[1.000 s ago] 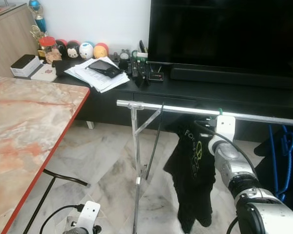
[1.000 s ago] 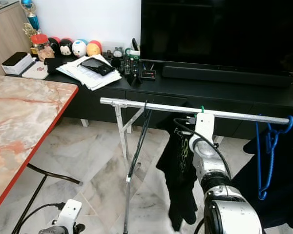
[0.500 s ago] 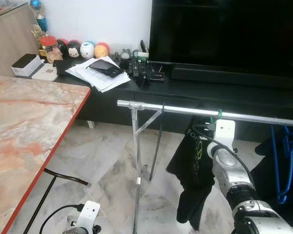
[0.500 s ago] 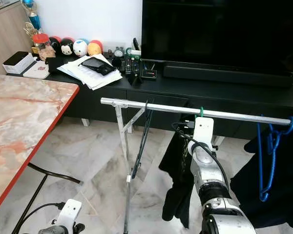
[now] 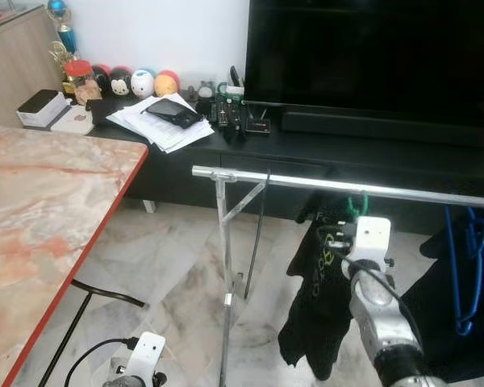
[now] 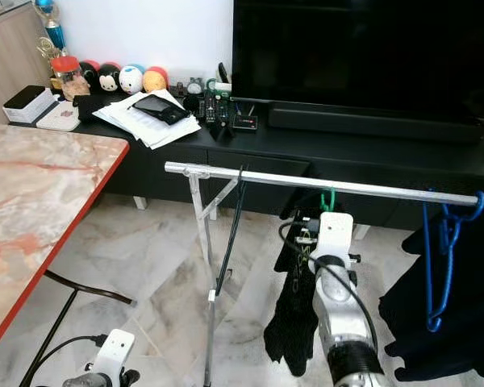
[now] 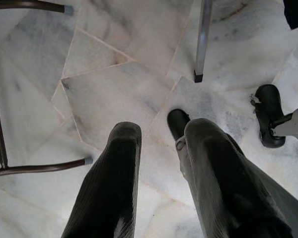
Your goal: Hang hanger
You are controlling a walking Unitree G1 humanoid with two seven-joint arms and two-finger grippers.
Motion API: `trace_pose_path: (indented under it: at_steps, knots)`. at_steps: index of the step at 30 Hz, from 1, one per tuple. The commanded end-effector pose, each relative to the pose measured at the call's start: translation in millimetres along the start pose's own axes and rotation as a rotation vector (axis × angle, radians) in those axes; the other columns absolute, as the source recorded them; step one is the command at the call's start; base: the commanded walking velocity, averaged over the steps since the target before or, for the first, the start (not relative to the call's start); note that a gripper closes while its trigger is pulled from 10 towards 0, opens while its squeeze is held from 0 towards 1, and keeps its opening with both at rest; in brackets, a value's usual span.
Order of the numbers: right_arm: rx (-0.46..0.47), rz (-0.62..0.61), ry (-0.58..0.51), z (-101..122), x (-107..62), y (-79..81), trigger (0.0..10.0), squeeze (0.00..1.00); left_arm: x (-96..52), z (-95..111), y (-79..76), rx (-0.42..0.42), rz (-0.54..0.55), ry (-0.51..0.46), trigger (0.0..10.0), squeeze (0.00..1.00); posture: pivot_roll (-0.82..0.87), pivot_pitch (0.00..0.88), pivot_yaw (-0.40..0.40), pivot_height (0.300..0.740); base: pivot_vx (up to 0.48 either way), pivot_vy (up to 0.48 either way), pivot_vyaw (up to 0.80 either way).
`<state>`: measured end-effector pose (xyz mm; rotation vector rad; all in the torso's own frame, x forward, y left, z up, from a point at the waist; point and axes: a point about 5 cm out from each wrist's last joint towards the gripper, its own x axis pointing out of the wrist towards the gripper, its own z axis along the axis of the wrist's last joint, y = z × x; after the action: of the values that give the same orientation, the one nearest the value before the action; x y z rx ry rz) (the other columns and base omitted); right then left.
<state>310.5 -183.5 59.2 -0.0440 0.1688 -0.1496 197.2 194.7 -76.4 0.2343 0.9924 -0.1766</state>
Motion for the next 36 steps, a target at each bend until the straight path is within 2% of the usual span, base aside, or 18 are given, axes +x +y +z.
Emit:
trace_pose_path:
  at_steps: [1,8,9,15,25,28,29,32,36]
  knots:
    - [0.006,-0.006,-0.101,15,-2.8,0.5,10.0,0.0,-0.4,-2,1.4,0.011,-0.001,0.01,10.0,0.0,-0.09,0.0,-0.023,0.74,0.0,0.0,0.0]
    - [0.015,-0.022,-0.095,4,-11.1,-3.8,10.0,0.0,-0.4,-1,1.9,0.01,0.002,0.008,10.0,0.0,-0.09,0.0,-0.025,0.74,0.0,0.0,0.0]
    - [0.006,-0.021,-0.059,-8,-15.0,-6.0,10.0,0.0,-0.4,-1,2.5,0.012,0.003,0.009,10.0,0.0,-0.09,0.0,-0.023,0.74,0.0,0.0,0.0]
    - [0.006,-0.044,0.034,-32,-20.2,-11.2,10.0,0.0,-0.8,-2,4.9,0.011,0.02,0.006,10.0,0.0,-0.07,0.0,-0.023,0.74,0.0,0.0,0.0]
    - [0.023,0.018,0.066,-50,-27.1,-2.7,10.0,0.0,-1.5,-4,6.4,0.013,0.04,0.007,10.0,0.0,-0.07,0.0,-0.032,0.74,0.0,0.0,0.0]
    - [0.016,0.058,0.076,-57,-33.0,0.2,10.0,0.0,-1.6,-7,6.3,-0.023,0.06,0.015,10.0,0.0,-0.07,0.0,-0.031,0.74,0.0,0.0,0.0]
    - [0.0,0.091,0.109,-66,-37.7,0.8,10.0,0.0,-1.8,-10,6.1,-0.105,0.084,0.022,10.0,0.0,-0.08,0.0,-0.034,0.74,0.0,0.0,0.0]
    - [-0.022,0.12,0.166,-78,-43.4,-2.0,10.0,0.0,-2.0,-13,5.5,-0.176,0.105,0.028,10.0,0.0,-0.08,0.0,-0.039,0.74,0.0,0.0,0.0]
    - [-0.044,0.133,0.222,-90,-49.1,-8.1,10.0,0.0,-2.0,-14,4.5,-0.213,0.113,0.029,10.0,0.0,-0.08,0.0,-0.044,0.74,0.0,0.0,0.0]
